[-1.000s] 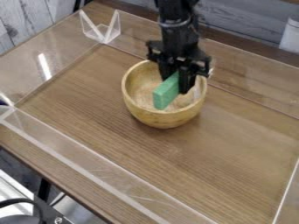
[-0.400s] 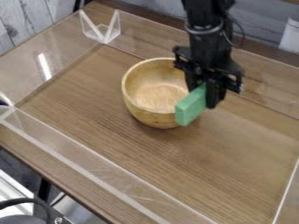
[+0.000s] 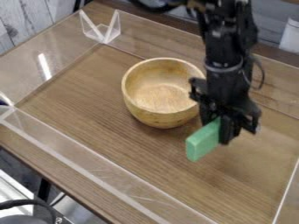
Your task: Remove the green block from inside the brown bowl and put it on the table
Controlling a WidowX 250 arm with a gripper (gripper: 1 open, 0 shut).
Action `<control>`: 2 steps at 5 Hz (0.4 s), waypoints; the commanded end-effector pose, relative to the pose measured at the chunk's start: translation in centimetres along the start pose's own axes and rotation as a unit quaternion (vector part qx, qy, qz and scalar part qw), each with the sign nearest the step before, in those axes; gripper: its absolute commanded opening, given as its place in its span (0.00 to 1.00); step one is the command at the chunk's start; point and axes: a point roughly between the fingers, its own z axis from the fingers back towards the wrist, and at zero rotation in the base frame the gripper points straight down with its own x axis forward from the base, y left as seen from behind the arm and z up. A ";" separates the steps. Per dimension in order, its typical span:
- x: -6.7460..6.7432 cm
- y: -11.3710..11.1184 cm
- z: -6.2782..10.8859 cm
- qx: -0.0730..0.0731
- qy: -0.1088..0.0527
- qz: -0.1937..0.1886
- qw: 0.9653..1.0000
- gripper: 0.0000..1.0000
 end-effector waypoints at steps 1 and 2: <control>-0.3 -0.8 -1.1 -0.002 -0.002 -0.013 1.000 0.00; -0.4 -0.7 -2.8 -0.002 0.005 -0.013 1.000 0.00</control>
